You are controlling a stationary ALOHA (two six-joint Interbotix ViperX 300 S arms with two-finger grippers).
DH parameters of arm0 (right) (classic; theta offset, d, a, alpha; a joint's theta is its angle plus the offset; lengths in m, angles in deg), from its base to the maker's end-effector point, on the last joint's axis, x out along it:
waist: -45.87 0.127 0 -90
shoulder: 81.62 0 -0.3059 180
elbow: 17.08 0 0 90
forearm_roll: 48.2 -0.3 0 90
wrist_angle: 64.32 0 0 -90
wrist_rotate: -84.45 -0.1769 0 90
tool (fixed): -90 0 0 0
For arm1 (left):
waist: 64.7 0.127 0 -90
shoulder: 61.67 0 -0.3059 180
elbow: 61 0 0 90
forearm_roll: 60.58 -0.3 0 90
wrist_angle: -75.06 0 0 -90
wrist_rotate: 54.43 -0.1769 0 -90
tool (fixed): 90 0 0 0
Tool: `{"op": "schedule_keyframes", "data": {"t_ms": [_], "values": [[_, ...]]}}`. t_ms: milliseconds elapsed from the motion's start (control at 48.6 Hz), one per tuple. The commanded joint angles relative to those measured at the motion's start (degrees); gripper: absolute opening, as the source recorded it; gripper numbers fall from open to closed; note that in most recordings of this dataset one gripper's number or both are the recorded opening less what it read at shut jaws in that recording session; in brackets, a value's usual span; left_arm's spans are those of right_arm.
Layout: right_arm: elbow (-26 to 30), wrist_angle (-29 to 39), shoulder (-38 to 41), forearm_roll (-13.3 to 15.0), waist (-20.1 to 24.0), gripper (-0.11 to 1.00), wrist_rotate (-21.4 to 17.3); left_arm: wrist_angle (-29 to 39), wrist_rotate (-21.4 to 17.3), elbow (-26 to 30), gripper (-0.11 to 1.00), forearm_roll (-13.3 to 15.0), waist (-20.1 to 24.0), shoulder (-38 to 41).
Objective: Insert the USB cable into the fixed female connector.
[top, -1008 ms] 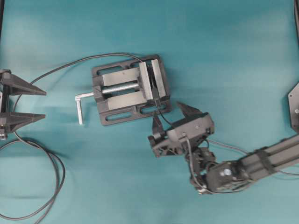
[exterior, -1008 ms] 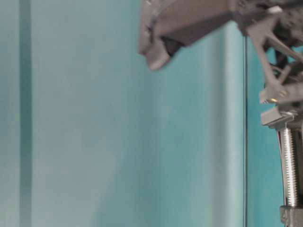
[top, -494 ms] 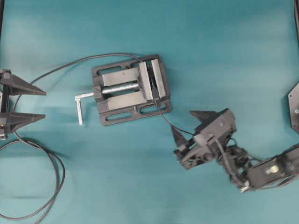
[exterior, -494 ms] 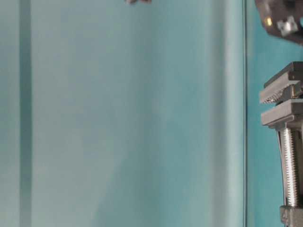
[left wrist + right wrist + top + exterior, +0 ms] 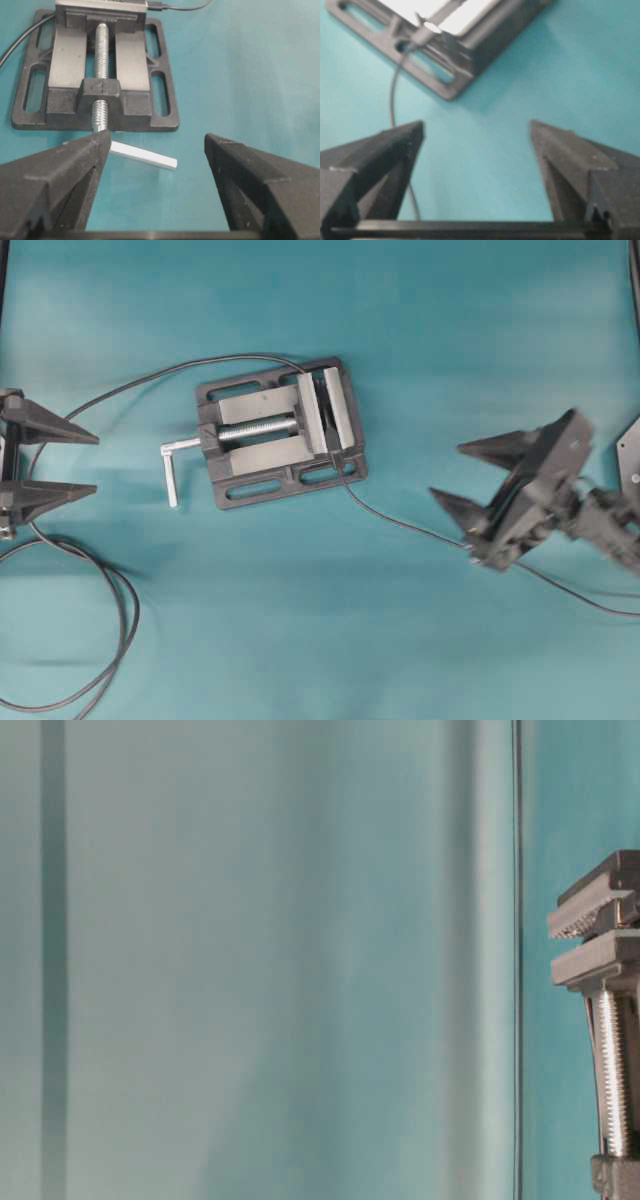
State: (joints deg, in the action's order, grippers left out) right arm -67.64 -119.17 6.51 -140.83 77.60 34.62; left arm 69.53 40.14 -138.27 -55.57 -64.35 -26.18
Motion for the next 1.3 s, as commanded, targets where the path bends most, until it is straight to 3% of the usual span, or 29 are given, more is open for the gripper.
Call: {"op": "schedule_keyframes", "data": {"t_ms": [0, 165, 432, 535, 741, 926, 1276], "values": [[-3.16, 2.02, -5.8, 1.32, -0.35, 0.88, 0.0, -0.97, 0.53, 1.05, 0.93, -0.18, 0.09, 0.62], [-9.93, 3.34, -15.82, 3.69, -2.11, 0.88, 0.44, -1.41, 0.53, 0.88, 0.93, -0.09, 0.09, 0.53], [-19.69, 5.27, -32.78, 15.73, -6.94, 0.88, 0.7, -3.25, -0.35, 0.79, 0.93, -0.97, 0.09, 0.53], [-22.41, 7.56, -38.06, 18.19, -8.7, 0.88, 1.05, -3.87, -0.44, 0.7, 0.93, -1.14, 0.0, 0.53], [-25.84, 13.27, -41.92, 19.25, -9.84, 0.87, 2.46, -3.6, -0.44, 0.62, 0.93, -1.05, 0.09, 0.53], [-25.66, 16.0, -41.92, 24.35, -9.84, 0.87, 4.48, -3.16, -0.18, -0.09, 0.93, -1.14, 0.09, 0.53], [-23.03, 17.58, -41.92, 24.61, -9.84, 0.85, 6.15, -2.2, 0.26, -1.23, 0.93, -1.14, 0.09, 0.35]]}}
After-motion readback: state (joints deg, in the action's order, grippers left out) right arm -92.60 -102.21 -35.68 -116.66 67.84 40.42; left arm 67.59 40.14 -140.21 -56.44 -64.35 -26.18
